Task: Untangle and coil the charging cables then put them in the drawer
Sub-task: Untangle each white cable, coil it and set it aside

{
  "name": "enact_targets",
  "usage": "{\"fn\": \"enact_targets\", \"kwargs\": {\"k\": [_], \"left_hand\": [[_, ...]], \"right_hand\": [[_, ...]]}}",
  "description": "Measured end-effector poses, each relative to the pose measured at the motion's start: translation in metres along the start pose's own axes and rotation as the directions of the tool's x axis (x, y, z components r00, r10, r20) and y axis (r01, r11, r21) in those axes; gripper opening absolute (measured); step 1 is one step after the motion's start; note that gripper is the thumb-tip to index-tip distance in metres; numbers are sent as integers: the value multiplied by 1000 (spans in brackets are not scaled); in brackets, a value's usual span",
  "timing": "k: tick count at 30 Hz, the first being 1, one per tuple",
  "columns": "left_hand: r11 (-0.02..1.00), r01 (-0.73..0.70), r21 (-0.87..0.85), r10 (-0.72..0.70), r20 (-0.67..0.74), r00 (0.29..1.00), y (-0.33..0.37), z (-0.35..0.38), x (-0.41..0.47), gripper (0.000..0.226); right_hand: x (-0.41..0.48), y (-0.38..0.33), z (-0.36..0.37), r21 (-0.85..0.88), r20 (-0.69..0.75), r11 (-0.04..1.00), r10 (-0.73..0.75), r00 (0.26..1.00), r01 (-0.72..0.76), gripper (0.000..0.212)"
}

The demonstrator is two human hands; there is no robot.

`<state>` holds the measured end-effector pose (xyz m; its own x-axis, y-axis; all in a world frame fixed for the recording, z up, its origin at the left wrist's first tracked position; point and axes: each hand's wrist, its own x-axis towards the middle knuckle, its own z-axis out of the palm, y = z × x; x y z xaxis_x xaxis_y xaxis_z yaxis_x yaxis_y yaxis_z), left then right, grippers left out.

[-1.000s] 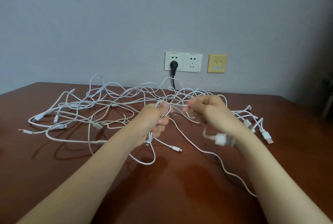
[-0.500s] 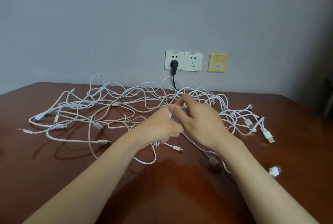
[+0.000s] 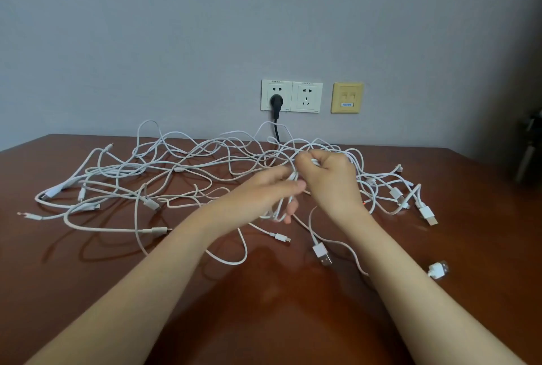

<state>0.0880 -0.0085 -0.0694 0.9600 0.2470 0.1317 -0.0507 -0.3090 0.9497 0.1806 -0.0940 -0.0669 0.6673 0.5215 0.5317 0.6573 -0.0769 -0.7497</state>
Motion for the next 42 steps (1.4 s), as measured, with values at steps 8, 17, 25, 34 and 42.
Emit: {"fn": "enact_targets", "kwargs": {"k": [8, 17, 25, 34, 42], "left_hand": [[905, 247, -346, -134, 321, 938, 1, -19, -12, 39], [978, 155, 141, -166, 68, 984, 7, 2, -8, 26], [975, 159, 159, -148, -74, 986, 8, 16, -6, 30], [861, 190, 471, 22, -408, 913, -11, -16, 2, 25], [896, 145, 419, -198, 84, 977, 3, -13, -10, 31]], "right_hand": [[-3, -2, 0, 45, -102, 999, -9, 995, 14, 41], [-3, 1, -1, -88, -222, 995, 32, 974, -53, 43], [-1, 1, -5, -215, -214, 975, 10, 977, -57, 44], [5, 8, -14, -351, 139, 935, 8, 990, 41, 39], [9, 16, -13, -12, 79, 990, -141, 987, 142, 29]]}}
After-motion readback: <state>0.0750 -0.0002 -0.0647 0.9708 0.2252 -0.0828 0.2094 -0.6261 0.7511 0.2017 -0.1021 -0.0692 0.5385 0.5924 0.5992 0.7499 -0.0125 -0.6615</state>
